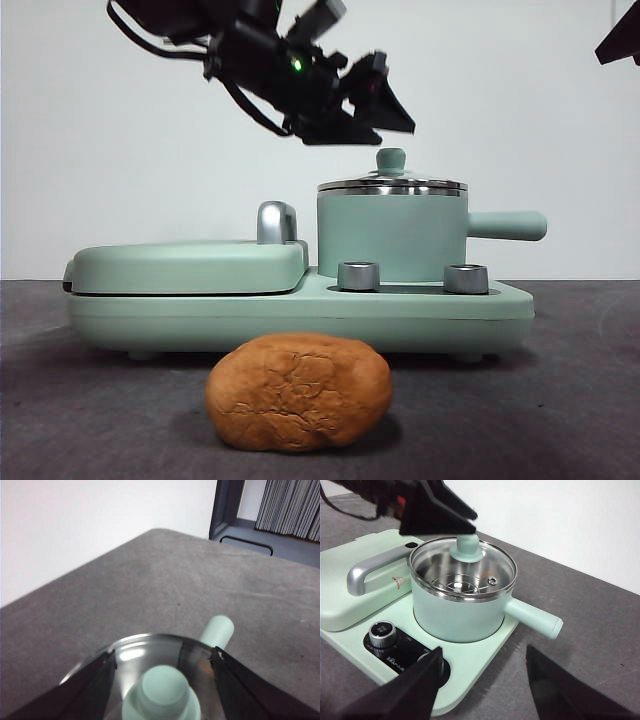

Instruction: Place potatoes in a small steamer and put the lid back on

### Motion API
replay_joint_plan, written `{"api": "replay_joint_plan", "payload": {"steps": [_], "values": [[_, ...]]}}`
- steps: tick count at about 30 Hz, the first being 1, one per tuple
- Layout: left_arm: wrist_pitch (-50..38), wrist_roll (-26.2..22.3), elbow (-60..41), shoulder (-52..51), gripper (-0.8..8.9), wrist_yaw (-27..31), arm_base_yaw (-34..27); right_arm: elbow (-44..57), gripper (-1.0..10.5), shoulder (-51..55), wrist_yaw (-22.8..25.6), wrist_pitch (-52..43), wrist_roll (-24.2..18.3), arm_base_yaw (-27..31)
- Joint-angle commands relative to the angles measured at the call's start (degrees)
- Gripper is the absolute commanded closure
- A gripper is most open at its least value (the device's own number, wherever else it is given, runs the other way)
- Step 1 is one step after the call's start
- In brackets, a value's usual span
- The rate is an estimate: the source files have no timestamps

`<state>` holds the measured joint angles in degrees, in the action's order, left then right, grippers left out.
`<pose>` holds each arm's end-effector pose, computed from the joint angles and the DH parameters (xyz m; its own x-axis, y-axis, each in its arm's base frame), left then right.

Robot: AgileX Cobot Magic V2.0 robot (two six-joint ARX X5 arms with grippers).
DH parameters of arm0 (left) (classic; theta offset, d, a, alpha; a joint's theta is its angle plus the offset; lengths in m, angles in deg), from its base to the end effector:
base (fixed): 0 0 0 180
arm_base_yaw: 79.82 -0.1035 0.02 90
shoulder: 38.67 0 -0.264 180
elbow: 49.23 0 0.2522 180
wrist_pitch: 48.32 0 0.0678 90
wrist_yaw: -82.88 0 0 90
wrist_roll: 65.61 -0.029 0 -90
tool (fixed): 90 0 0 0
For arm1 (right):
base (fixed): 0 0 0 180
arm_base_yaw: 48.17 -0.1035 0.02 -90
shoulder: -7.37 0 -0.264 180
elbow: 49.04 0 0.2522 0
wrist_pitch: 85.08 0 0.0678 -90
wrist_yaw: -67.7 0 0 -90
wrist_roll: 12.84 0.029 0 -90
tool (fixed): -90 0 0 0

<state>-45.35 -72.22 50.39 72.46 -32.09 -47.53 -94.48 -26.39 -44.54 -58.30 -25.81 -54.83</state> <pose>0.3767 -0.2526 0.2759 0.5165 -0.8258 -0.2267 0.8486 0.5290 0.0066 0.1367 0.0270 0.2766 0.8437 0.4796 -0.2411 -0.5164 0.8478 -0.1206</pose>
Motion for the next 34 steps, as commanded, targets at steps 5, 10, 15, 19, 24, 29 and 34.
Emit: {"api": "replay_joint_plan", "payload": {"steps": [5,10,15,19,24,29,34], "values": [[-0.74,-2.16,1.70,3.37,5.41,0.13,0.52,-1.03,6.8,-0.31,0.22,-0.59,0.98,-0.13],[-0.42,-2.34,1.70,4.35,5.81,0.11,0.52,-1.03,6.8,-0.31,0.22,-0.59,1.01,-0.13],[-0.50,-2.34,1.70,4.48,6.17,0.11,0.52,-1.03,6.8,-0.31,0.22,-0.57,0.98,-0.13],[-0.63,-2.34,1.70,4.48,7.40,0.11,0.52,-1.03,6.8,-0.31,0.22,-0.57,0.98,-0.13],[-0.61,-3.34,1.70,4.46,8.04,0.11,0.66,-1.03,6.8,-0.31,0.22,-0.55,1.01,-0.13],[-0.85,-7.58,1.73,4.42,8.06,0.11,0.83,-1.03,6.8,-0.31,0.22,-0.55,0.98,-0.13],[-1.60,-9.68,1.75,4.28,8.06,0.11,0.90,-1.03,6.8,-0.31,0.20,-0.50,1.01,-0.13]]}}
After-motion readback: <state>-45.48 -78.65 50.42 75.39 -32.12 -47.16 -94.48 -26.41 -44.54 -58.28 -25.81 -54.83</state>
